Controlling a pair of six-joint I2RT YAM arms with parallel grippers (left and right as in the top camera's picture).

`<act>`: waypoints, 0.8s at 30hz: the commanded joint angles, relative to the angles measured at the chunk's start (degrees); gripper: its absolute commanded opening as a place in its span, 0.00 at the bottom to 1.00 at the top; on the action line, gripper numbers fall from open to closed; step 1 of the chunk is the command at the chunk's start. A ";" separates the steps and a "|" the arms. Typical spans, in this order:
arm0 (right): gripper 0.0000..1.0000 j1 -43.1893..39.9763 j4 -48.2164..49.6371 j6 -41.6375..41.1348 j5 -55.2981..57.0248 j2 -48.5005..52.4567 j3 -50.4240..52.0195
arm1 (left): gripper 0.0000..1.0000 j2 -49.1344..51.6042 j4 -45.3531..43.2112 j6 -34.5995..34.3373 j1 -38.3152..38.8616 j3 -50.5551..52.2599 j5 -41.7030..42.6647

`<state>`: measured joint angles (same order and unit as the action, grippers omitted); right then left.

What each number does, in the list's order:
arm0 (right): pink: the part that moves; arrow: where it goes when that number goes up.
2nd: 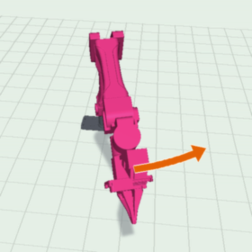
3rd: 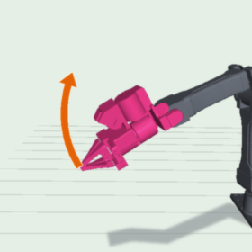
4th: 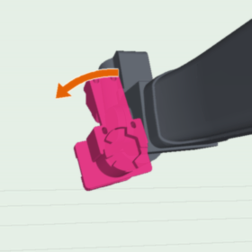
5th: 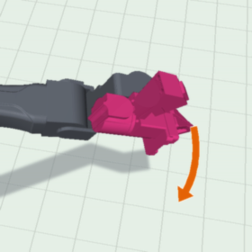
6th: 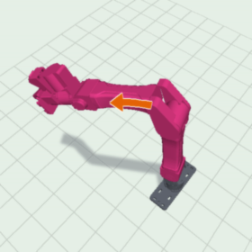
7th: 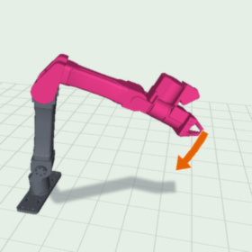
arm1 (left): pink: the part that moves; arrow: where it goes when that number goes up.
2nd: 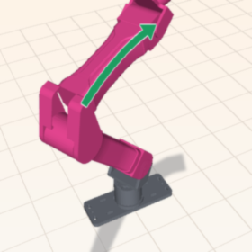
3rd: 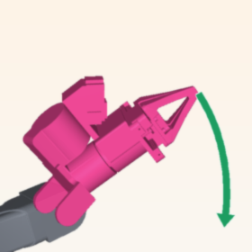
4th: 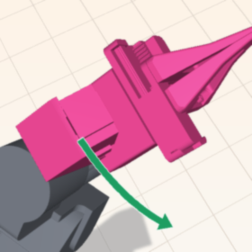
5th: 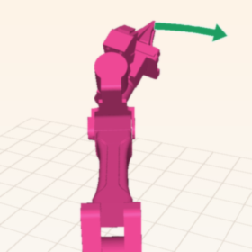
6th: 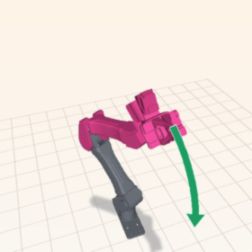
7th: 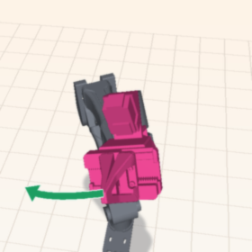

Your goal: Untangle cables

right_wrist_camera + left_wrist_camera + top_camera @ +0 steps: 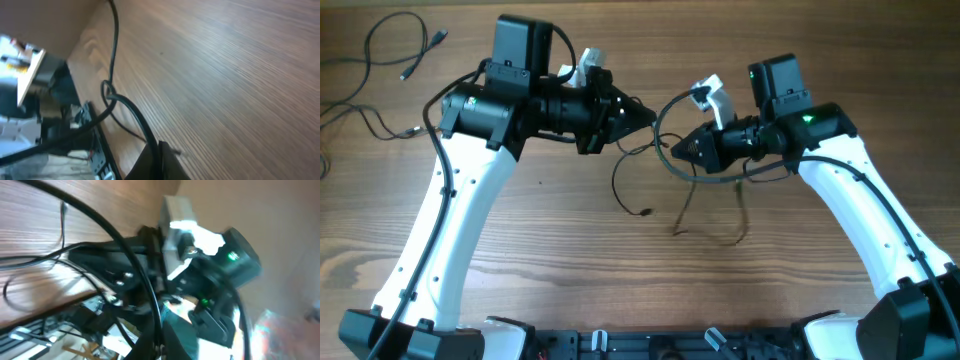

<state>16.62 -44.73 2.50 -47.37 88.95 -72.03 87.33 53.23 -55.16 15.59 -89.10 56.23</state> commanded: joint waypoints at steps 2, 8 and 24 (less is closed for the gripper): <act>0.04 -0.92 0.57 -12.28 3.61 0.20 0.04 | 0.04 0.00 8.85 7.41 -0.11 -0.15 -24.37; 0.04 -5.20 1.49 -21.77 9.03 -5.25 -0.09 | 0.04 0.00 16.41 17.90 -0.11 -0.15 -36.72; 0.04 -6.97 9.62 -34.27 -1.22 -21.09 -0.09 | 0.04 0.00 20.76 10.75 -0.13 -0.15 -70.64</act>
<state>10.09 -35.05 -27.68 -49.76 70.32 -72.01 87.33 73.89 -42.78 15.75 -89.10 -8.08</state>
